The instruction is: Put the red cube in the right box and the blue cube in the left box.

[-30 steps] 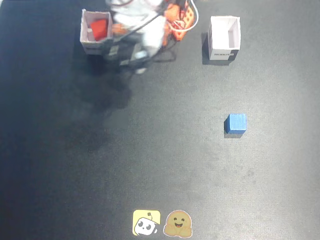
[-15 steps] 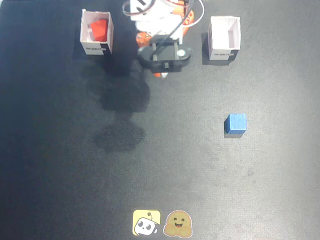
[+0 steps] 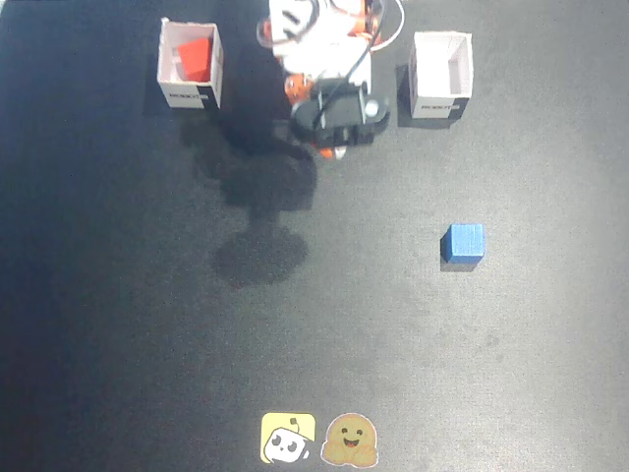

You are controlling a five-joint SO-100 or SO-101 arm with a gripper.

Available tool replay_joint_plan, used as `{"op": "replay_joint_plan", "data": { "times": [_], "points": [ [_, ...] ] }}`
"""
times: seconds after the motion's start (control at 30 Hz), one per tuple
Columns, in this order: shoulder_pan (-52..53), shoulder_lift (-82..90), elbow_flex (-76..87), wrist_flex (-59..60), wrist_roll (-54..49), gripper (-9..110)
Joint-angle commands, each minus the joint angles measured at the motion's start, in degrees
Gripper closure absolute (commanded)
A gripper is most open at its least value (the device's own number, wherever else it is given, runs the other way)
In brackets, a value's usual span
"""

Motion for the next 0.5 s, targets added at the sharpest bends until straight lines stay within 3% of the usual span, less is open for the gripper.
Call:
{"op": "replay_joint_plan", "data": {
  "times": [0.0, 0.17, 0.47],
  "points": [
    [-1.32, 0.00, -0.97, -1.05, 1.49, 101],
    [-5.45, -3.08, -2.72, -2.46, 5.62, 101],
    [-14.15, -25.40, -12.57, -10.55, 15.73, 101]
  ]
}}
